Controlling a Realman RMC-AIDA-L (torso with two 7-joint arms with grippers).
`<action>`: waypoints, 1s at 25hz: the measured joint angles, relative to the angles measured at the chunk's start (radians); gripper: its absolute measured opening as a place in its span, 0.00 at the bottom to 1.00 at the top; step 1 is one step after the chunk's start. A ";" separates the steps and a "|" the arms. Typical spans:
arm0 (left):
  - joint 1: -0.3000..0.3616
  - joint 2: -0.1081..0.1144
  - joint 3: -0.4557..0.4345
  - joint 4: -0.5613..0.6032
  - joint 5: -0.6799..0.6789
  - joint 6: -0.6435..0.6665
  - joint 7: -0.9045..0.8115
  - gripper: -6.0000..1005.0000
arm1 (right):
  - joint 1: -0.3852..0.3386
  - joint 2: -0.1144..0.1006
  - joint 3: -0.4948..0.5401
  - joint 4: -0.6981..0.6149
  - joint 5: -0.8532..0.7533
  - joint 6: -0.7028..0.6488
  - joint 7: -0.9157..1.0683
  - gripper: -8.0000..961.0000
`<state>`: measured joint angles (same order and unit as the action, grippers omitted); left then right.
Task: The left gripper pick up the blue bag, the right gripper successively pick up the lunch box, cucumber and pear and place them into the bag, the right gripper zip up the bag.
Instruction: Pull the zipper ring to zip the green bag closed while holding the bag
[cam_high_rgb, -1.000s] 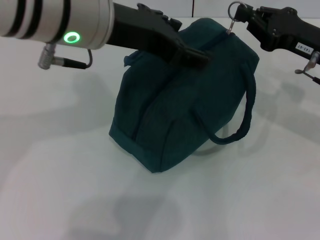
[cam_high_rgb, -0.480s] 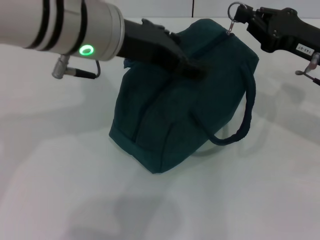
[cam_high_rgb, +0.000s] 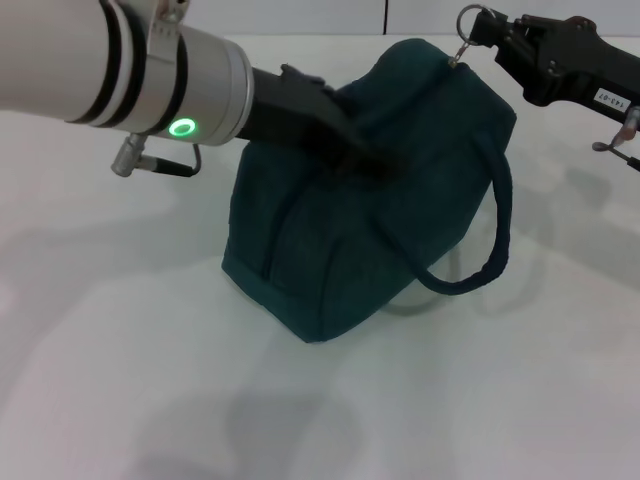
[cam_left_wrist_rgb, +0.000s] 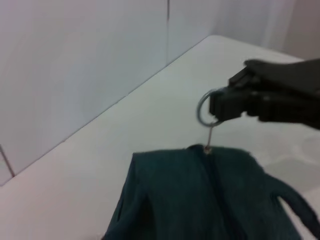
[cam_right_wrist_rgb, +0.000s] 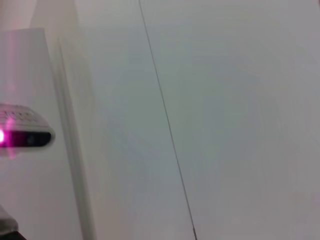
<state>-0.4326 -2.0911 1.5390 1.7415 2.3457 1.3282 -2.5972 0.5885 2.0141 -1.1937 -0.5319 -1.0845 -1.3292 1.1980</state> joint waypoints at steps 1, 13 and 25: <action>0.001 0.000 0.000 -0.004 0.005 -0.001 0.000 0.80 | 0.000 0.000 0.000 0.000 0.000 -0.002 0.000 0.01; 0.015 0.003 0.013 -0.043 0.021 -0.010 0.026 0.56 | -0.008 0.000 0.000 0.001 0.002 -0.015 0.003 0.01; 0.026 -0.001 0.015 -0.041 0.008 -0.012 0.037 0.20 | -0.017 0.000 0.002 0.059 0.076 -0.012 0.036 0.01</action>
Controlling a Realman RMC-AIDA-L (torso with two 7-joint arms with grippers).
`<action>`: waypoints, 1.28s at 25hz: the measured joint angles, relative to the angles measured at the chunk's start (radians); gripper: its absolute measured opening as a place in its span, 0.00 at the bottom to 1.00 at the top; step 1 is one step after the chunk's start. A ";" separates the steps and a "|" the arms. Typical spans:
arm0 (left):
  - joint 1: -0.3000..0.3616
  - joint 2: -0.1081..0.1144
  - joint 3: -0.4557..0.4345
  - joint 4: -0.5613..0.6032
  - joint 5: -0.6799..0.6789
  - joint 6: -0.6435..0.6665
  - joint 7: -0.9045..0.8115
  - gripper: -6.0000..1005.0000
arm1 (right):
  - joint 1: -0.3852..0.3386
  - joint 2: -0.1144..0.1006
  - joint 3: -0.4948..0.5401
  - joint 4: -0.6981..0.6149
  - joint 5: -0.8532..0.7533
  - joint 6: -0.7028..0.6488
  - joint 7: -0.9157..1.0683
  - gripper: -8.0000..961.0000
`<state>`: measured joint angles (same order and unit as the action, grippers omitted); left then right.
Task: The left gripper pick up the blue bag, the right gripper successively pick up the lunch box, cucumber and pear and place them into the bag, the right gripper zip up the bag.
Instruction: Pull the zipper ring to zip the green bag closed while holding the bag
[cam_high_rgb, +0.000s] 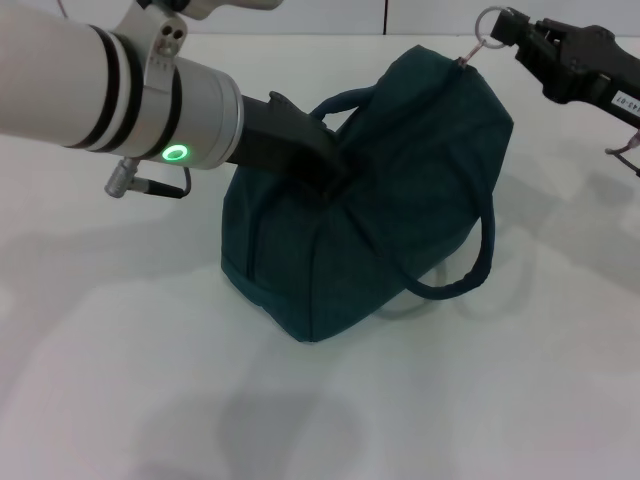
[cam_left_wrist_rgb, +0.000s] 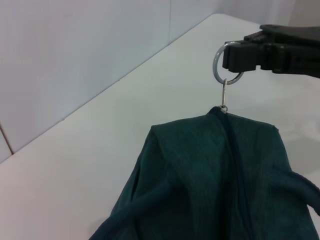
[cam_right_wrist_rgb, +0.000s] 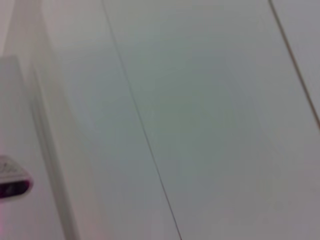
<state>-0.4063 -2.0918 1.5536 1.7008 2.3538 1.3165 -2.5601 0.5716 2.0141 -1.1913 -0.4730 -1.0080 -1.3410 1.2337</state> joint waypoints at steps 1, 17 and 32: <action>0.000 0.000 0.000 0.000 0.000 0.000 0.000 0.19 | 0.000 0.000 0.000 0.000 0.000 0.000 0.000 0.01; 0.003 0.000 0.007 0.007 -0.054 -0.048 0.027 0.09 | 0.003 0.002 0.007 0.099 0.081 0.043 0.175 0.01; 0.048 0.001 0.013 0.069 -0.142 -0.094 0.137 0.05 | -0.002 -0.001 0.010 0.151 0.144 0.109 0.271 0.01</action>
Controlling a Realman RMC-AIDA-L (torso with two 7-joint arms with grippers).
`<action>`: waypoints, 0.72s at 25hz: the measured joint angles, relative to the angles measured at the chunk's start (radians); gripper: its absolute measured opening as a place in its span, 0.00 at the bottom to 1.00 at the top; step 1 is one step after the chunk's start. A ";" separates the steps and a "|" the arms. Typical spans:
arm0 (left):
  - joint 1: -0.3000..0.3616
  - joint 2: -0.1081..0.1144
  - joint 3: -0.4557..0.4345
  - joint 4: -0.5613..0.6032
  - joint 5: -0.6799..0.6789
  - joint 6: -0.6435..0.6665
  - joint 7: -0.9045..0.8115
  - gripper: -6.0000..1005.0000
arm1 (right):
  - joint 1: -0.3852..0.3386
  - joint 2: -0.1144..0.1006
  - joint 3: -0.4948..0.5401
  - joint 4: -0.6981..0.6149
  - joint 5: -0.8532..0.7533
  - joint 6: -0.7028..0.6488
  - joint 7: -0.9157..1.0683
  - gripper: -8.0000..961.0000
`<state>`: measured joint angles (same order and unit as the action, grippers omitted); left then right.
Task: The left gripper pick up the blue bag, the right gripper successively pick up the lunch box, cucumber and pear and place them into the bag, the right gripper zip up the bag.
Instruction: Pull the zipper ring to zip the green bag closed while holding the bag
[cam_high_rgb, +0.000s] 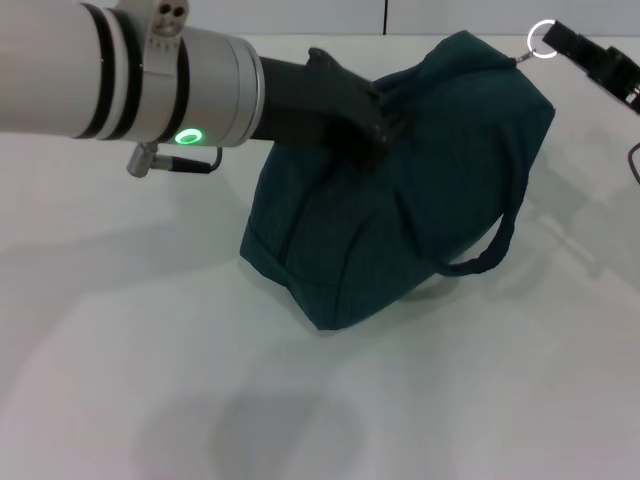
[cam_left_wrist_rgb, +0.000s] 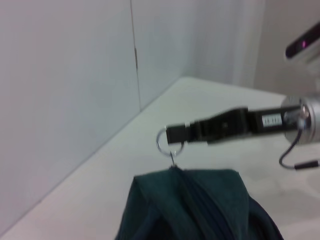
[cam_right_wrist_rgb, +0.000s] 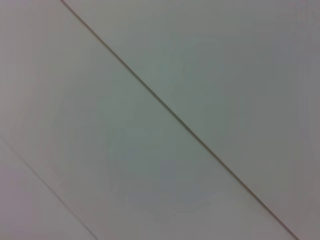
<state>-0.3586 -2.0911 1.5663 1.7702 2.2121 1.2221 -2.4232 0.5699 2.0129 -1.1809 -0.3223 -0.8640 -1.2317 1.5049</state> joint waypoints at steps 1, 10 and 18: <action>0.009 0.000 0.000 0.006 -0.015 -0.009 0.010 0.05 | 0.002 0.000 0.000 0.007 0.001 0.005 0.001 0.01; 0.059 0.001 0.000 0.050 -0.111 -0.047 0.095 0.05 | 0.006 0.004 0.000 0.052 0.022 0.031 0.005 0.01; 0.076 0.000 -0.008 0.054 -0.192 -0.062 0.155 0.05 | 0.012 0.007 -0.003 0.087 0.041 0.043 0.033 0.01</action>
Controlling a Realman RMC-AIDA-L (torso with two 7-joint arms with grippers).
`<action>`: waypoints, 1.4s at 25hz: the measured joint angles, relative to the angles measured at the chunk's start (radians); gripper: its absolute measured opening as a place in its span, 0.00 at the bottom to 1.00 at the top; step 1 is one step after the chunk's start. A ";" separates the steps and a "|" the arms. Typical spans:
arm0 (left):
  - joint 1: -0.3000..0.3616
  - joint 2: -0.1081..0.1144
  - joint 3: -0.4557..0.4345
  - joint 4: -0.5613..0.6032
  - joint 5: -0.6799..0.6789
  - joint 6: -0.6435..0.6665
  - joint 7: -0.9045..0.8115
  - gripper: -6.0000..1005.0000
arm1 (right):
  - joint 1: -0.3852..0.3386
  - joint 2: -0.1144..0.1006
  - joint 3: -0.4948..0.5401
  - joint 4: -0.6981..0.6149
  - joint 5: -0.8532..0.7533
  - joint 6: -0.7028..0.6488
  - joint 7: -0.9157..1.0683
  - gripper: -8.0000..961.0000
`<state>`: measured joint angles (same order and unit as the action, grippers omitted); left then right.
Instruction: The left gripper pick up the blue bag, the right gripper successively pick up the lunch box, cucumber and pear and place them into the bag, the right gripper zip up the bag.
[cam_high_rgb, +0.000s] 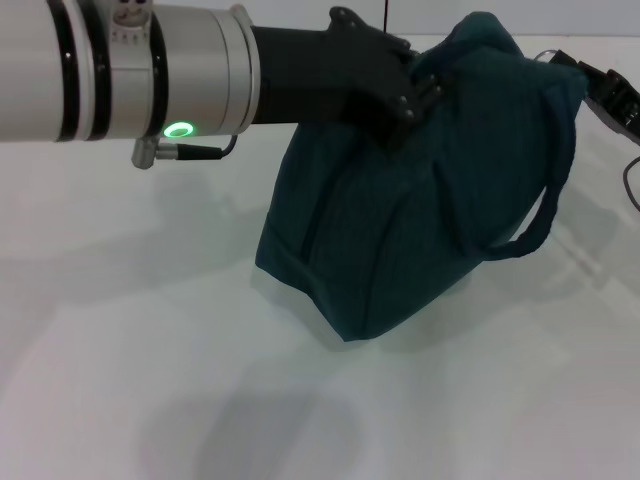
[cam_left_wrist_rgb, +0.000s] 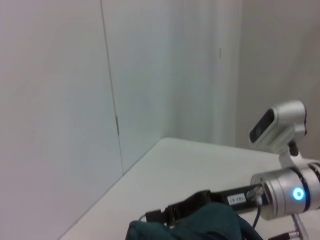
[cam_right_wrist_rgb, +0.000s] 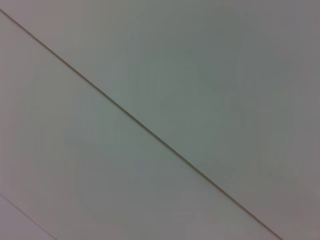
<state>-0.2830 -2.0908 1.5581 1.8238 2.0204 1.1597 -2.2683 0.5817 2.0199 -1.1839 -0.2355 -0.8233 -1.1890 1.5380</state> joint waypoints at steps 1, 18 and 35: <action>0.002 0.000 0.000 0.002 -0.008 -0.003 0.007 0.05 | -0.001 0.000 -0.001 0.000 0.000 0.000 0.003 0.01; 0.001 -0.001 -0.012 -0.029 -0.023 -0.049 0.017 0.05 | -0.013 0.002 0.001 0.014 0.000 -0.035 0.010 0.07; -0.012 -0.002 -0.006 -0.160 -0.068 -0.144 0.043 0.05 | -0.124 -0.049 0.086 -0.025 0.024 -0.161 -0.041 0.45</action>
<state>-0.2948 -2.0923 1.5517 1.6638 1.9525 1.0161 -2.2258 0.4574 1.9709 -1.0978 -0.2605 -0.7997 -1.3501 1.4974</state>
